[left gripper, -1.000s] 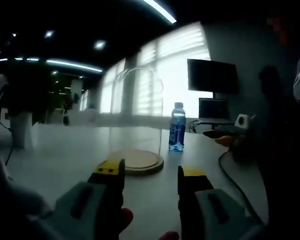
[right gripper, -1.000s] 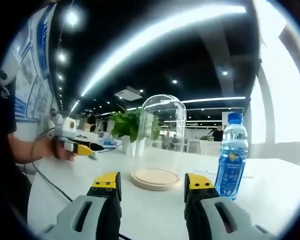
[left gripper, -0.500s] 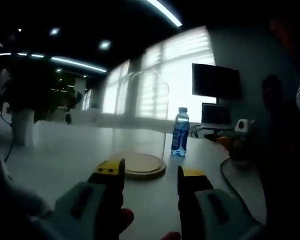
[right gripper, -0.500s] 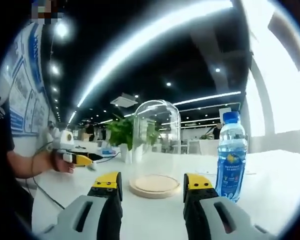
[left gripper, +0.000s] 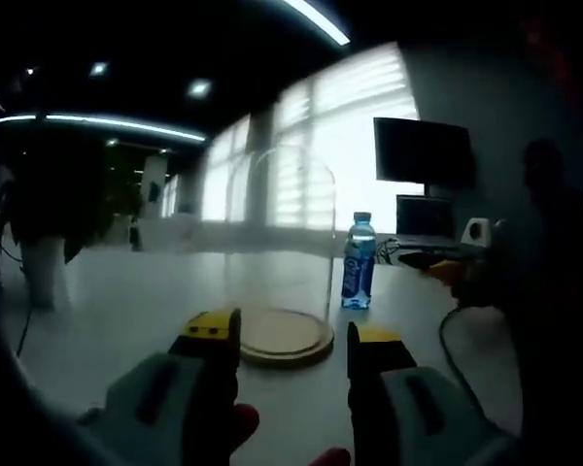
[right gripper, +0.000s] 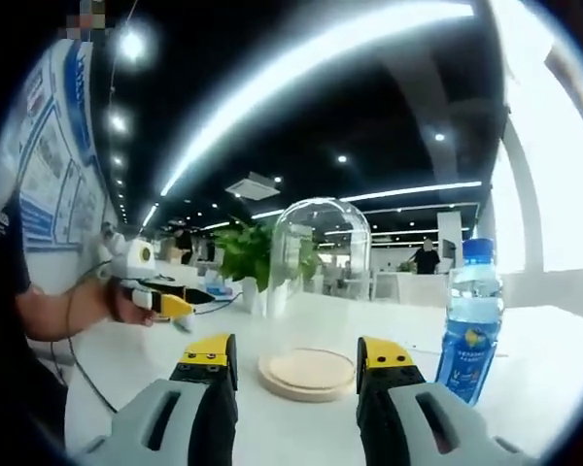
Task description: Open the cover put in the Mizone put the cover back on
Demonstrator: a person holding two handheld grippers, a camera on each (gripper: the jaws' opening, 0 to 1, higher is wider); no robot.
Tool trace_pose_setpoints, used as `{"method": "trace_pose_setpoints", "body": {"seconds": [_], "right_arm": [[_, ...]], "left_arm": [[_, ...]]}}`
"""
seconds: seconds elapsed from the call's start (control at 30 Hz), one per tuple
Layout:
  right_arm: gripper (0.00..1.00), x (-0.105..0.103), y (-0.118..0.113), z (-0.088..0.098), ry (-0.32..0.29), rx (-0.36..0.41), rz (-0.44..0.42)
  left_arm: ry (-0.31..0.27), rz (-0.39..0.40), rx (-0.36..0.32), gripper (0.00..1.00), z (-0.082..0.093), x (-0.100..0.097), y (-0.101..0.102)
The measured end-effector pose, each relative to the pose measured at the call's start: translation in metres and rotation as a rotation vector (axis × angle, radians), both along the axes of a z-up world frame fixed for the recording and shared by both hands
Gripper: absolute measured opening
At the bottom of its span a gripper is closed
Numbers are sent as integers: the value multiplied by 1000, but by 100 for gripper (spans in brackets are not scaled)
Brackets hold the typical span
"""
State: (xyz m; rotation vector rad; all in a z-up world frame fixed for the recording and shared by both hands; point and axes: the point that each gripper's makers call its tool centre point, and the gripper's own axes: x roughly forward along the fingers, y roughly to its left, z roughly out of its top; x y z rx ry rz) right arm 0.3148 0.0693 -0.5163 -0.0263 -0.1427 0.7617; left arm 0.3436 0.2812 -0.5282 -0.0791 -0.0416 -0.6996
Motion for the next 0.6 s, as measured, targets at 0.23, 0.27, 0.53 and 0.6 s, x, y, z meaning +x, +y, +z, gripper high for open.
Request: {"method": "trace_pose_setpoints", "body": {"seconds": [0.23,0.27,0.53,0.6], "right_arm": [[43,18,8,9,15,-13,30],[43,21,9,11,17,-13,33],[44,39,17,17,27,-19,34],[45,42,19,19,34,-8,35]], "left_arm": [[-30,-9,6,37,15,8,-2],[-32,-12,6,37,16,9,-2],[-51,-41,7,38,29,23,-12],[-54,-52,7,38,33,25,-14]]}}
